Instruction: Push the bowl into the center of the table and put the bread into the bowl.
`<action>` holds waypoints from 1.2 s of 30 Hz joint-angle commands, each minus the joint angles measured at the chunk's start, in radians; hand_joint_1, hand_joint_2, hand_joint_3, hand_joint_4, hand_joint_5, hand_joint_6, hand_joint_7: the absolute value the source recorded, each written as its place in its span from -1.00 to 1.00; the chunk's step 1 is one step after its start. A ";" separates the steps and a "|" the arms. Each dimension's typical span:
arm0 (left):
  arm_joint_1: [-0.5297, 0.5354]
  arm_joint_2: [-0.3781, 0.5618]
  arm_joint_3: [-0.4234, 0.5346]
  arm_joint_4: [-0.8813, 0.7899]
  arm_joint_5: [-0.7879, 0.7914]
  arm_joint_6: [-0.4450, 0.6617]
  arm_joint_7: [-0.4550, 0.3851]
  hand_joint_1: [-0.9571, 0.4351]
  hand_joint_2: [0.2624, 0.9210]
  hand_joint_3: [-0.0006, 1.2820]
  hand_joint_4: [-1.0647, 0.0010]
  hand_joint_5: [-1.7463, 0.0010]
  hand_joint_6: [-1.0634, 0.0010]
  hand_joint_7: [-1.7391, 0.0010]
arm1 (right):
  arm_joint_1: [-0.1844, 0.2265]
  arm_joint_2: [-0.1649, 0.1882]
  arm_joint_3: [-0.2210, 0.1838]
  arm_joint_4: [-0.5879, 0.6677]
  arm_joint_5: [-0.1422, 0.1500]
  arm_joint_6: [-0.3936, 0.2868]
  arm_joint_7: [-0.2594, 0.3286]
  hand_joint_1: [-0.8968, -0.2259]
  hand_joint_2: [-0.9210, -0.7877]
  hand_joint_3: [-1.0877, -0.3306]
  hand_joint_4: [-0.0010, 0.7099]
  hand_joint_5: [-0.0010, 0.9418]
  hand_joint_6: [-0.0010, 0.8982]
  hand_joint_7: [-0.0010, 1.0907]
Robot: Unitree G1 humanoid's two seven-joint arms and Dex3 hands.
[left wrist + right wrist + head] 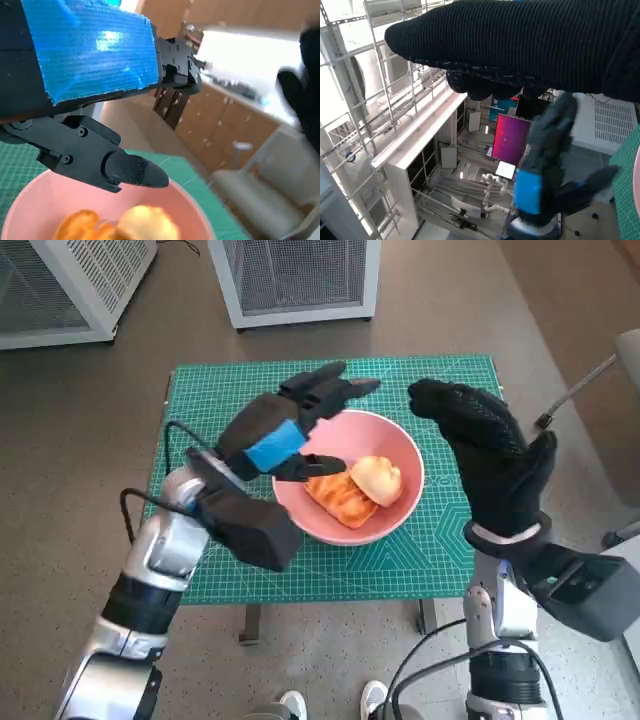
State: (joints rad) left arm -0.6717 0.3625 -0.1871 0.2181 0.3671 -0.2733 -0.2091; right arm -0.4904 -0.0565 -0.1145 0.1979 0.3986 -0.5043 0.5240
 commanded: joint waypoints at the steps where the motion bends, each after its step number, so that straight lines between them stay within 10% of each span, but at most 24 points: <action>1: 0.038 0.004 0.048 -0.073 -0.063 0.009 -0.012 -0.24 1.00 -0.85 0.50 0.97 0.50 0.60 | -0.002 -0.005 -0.008 0.018 0.009 0.000 0.006 0.54 -0.99 0.36 -0.12 0.21 -0.74 0.83; 7: 0.095 -0.030 0.143 -0.150 -0.239 -0.029 -0.012 -0.24 1.00 -0.77 0.43 0.96 0.49 0.57 | -0.029 -0.022 -0.028 0.028 0.027 0.011 0.007 0.54 -1.00 0.43 0.09 -0.09 -0.60 0.64; 13: 0.148 -0.109 0.196 -0.230 -0.390 -0.056 0.006 -0.23 1.00 -0.57 0.37 0.94 0.89 0.15 | -0.065 -0.036 -0.041 0.041 0.028 0.011 0.001 0.51 -1.00 0.52 0.38 -0.52 -0.43 0.41; 36: 0.185 -0.212 0.247 -0.161 -0.559 -0.189 -0.059 -0.35 1.00 -0.38 0.47 0.90 1.00 -0.04 | -0.162 -0.069 -0.045 0.077 -0.038 -0.015 -0.037 0.53 -1.00 0.54 0.48 -0.74 -0.51 0.40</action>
State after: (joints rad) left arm -0.4870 0.1567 0.0546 0.0474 -0.1794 -0.4480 -0.2611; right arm -0.6503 -0.1158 -0.1605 0.2557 0.3693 -0.5186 0.4878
